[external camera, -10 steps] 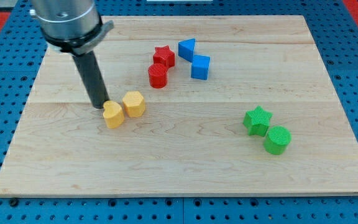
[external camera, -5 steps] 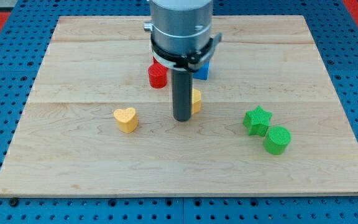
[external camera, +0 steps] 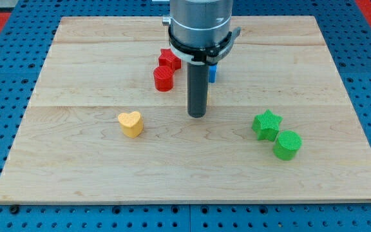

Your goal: Move yellow hexagon at bottom right to red circle

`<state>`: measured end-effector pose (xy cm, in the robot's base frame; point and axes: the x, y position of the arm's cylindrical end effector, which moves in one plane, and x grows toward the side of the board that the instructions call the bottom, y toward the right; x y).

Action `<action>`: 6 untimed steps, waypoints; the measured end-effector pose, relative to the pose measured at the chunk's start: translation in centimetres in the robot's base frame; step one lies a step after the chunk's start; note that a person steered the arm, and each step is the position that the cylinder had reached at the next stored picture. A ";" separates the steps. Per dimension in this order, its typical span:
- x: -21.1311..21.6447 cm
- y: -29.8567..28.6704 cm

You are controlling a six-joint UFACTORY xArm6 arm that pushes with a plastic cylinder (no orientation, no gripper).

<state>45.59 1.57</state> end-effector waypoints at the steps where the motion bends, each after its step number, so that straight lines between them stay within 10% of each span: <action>1: -0.6 1.8; 6: -1.8 2.6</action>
<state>43.76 4.20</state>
